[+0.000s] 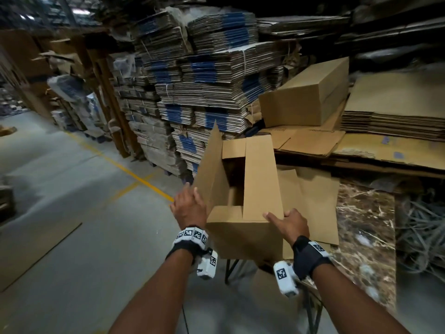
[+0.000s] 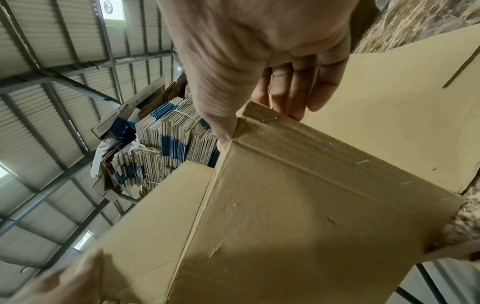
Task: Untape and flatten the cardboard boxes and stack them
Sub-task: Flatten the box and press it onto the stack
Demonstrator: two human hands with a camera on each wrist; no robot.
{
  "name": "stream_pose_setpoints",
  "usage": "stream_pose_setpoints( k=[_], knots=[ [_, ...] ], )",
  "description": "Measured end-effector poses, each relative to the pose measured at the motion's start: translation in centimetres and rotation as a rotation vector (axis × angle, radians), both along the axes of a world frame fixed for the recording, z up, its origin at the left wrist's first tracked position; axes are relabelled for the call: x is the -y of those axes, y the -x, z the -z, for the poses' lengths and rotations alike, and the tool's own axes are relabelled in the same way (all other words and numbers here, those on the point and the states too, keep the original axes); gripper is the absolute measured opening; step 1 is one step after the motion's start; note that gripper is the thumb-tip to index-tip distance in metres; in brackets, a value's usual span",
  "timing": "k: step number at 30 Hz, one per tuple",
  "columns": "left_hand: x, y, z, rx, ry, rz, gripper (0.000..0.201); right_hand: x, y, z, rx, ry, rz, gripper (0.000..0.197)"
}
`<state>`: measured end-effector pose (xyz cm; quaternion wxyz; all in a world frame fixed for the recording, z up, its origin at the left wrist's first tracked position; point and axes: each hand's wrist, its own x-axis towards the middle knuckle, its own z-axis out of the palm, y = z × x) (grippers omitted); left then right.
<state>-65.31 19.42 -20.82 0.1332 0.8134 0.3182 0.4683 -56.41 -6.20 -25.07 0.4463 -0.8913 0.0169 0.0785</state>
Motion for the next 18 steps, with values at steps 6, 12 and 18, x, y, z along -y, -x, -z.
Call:
stream_pose_setpoints(
  k=[6, 12, 18],
  knots=[
    [-4.1, 1.4, 3.0, -0.384, 0.642, 0.009, 0.046, -0.3, 0.1, 0.1, 0.005, -0.012, 0.029, 0.075],
    [-3.8, -1.6, 7.8, -0.583, 0.828, 0.431, 0.088, -0.9, 0.5, 0.0, 0.007, 0.006, 0.068, 0.078],
    [-5.7, -2.6, 5.7, -0.608, 1.000, 0.510, 0.064, -3.7, 0.6, -1.7, 0.138, 0.266, 0.067, 0.082]
  ],
)
